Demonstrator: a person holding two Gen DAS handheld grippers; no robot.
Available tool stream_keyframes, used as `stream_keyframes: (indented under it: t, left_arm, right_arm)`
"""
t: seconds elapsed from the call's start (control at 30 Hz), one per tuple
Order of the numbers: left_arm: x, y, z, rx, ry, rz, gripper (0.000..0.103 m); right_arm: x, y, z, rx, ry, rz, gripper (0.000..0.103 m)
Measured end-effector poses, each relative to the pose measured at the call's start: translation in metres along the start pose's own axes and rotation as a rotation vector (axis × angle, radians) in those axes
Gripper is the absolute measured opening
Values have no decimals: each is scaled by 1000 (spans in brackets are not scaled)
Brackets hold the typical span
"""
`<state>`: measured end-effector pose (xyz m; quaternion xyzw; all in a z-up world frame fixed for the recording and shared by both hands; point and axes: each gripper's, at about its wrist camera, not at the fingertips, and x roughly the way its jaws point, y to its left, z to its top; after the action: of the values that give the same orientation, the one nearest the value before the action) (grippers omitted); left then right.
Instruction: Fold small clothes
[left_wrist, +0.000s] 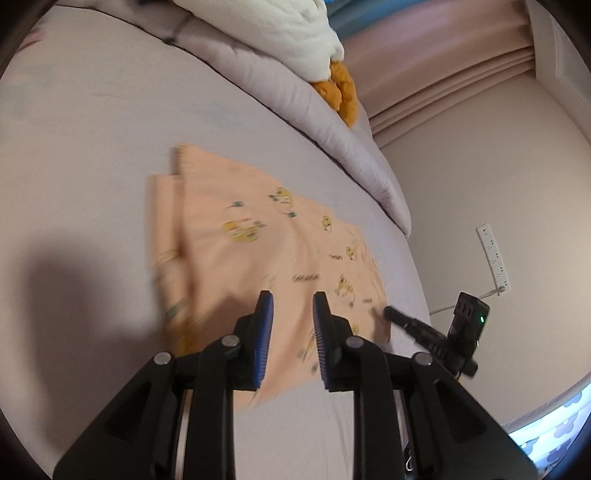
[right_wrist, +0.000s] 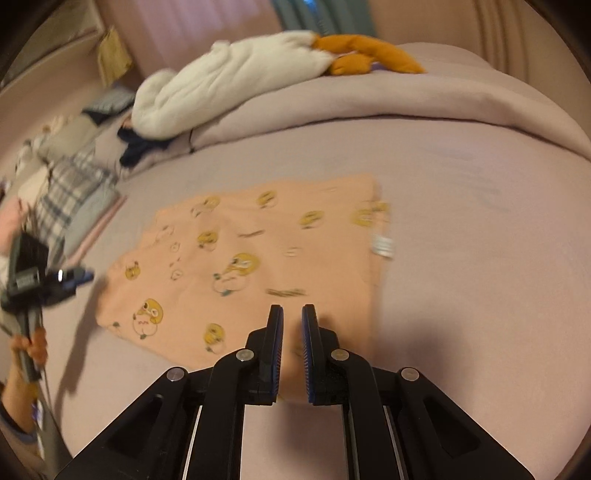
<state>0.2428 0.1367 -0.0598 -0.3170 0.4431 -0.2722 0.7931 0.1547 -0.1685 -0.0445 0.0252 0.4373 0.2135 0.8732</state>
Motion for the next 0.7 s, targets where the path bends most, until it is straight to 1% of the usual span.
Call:
stream_keyframes:
  t: [0.1, 0.13, 0.2, 0.23, 0.27, 0.3, 0.33, 0.37, 0.43, 0.53, 0.6, 0.67, 0.7]
  left_arm:
    - [38, -12, 12, 17, 59, -9, 21]
    - [51, -16, 15, 37, 78, 23, 21]
    - [68, -16, 19, 68, 95, 139, 21]
    - [74, -12, 20, 79, 96, 202, 17]
    - [78, -7, 22, 85, 91, 253, 12]
    - [78, -1, 23, 76, 74, 287, 1]
    - [76, 4, 26, 67, 55, 304, 4]
    - [72, 10, 28, 60, 28, 304, 4]
    - [61, 20, 33, 48, -18, 330, 4]
    - [47, 28, 38, 30, -42, 354, 4]
    - [38, 29, 36, 25, -46, 362, 4]
    - [28, 29, 33, 38, -50, 409, 3]
    - [20, 31, 31, 38, -53, 421, 2]
  right_arm:
    - [18, 17, 3, -70, 35, -21, 8]
    - [22, 19, 2, -90, 46, -31, 8]
    - [27, 19, -1, -116, 64, -55, 8]
    - [28, 15, -3, -115, 68, -60, 8]
    - [27, 8, -5, -103, 73, -55, 8]
    - [26, 6, -6, -91, 76, -52, 8]
    - [23, -1, -10, -76, 81, -59, 8]
    - [20, -4, -13, -69, 80, -56, 8]
    - [11, -14, -22, -54, 90, -48, 7]
    - [-2, -21, -36, -41, 110, -66, 7]
    - [-10, -29, -42, -21, 117, -61, 7]
    - [-18, -34, -43, 4, 115, -48, 7]
    - [-24, -35, -42, 8, 113, -67, 7]
